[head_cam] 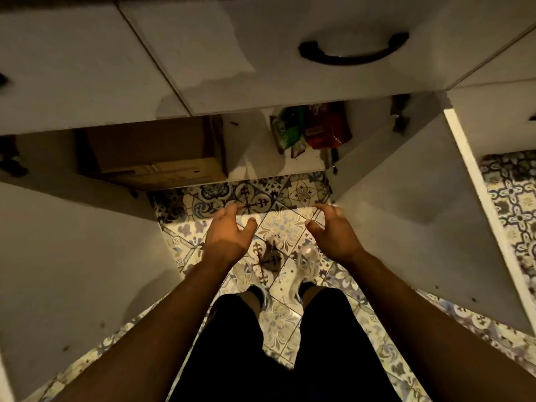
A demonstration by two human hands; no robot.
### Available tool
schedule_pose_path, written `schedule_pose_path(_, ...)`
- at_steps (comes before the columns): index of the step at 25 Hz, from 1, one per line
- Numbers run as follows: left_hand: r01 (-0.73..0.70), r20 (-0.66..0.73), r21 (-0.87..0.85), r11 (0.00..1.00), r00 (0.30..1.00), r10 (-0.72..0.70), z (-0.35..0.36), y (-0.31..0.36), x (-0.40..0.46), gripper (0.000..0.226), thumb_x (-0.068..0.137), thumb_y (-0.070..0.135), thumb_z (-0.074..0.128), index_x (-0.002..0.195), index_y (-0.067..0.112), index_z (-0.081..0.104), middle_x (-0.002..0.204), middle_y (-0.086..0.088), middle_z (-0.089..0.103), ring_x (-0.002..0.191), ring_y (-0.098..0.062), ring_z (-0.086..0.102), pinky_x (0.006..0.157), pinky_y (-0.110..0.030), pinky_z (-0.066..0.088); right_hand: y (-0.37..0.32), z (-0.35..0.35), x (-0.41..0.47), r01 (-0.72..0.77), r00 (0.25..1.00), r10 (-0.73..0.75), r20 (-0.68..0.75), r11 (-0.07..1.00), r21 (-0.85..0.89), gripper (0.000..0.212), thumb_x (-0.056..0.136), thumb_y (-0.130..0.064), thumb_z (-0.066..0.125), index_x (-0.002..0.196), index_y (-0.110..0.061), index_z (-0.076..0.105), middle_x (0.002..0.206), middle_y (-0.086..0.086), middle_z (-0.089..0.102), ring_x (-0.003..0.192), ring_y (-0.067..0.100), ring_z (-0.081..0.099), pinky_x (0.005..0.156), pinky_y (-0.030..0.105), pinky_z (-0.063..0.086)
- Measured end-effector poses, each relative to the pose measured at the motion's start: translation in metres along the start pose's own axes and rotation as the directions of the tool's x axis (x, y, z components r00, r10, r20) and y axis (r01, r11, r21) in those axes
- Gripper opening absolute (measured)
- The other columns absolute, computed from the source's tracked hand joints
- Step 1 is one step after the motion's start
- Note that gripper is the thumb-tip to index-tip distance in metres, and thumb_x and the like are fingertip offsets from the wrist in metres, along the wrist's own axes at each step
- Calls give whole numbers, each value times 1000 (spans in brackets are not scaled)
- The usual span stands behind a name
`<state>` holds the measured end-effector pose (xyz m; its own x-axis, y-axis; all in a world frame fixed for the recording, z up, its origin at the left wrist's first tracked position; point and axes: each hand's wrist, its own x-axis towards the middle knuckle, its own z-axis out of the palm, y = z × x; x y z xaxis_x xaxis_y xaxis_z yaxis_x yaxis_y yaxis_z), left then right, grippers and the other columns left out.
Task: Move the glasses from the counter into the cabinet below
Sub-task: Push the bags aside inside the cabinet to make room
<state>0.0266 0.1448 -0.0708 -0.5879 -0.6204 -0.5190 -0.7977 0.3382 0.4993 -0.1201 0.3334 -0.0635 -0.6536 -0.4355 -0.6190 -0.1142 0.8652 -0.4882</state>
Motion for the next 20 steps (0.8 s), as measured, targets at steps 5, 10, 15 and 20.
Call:
schedule_pose_path(5, -10, -52, -34, 999, 999, 8, 61, -11, 67, 54, 92, 44, 61, 139, 19, 53, 138, -8, 58, 122, -25, 58, 102, -35, 47, 50, 27, 77, 6, 1000, -6, -31, 1000, -8, 59, 99, -39, 56, 152, -18, 37, 151, 10, 39, 136, 27, 44, 110, 34, 36)
schedule_pose_path(10, -54, -121, -55, 997, 991, 47, 141, -29, 182, 57, 90, 47, 64, 136, 13, 57, 131, -11, 63, 118, -28, 61, 100, -38, 50, 111, 62, 204, 17, 999, -19, -41, 998, -62, 59, 99, -43, 54, 148, -14, 39, 148, 13, 40, 132, 29, 46, 104, 35, 39)
schedule_pose_path(15, -149, -217, -83, 985, 968, 128, 209, -42, 291, 57, 89, 39, 71, 137, 14, 54, 133, -11, 59, 123, -27, 56, 103, -36, 44, 151, 106, 331, 92, 980, -105, -169, 993, -80, 61, 97, -35, 61, 150, -13, 41, 148, 12, 45, 135, 29, 46, 109, 33, 38)
schedule_pose_path(20, -263, -263, 4, 965, 931, 254, 269, -53, 382, 74, 84, 45, 75, 144, 14, 45, 135, -10, 55, 125, -26, 53, 104, -37, 44, 186, 142, 439, 77, 979, -60, -193, 993, 84, 82, 96, -48, 58, 160, -17, 17, 164, 7, 22, 147, 27, 34, 119, 45, 33)
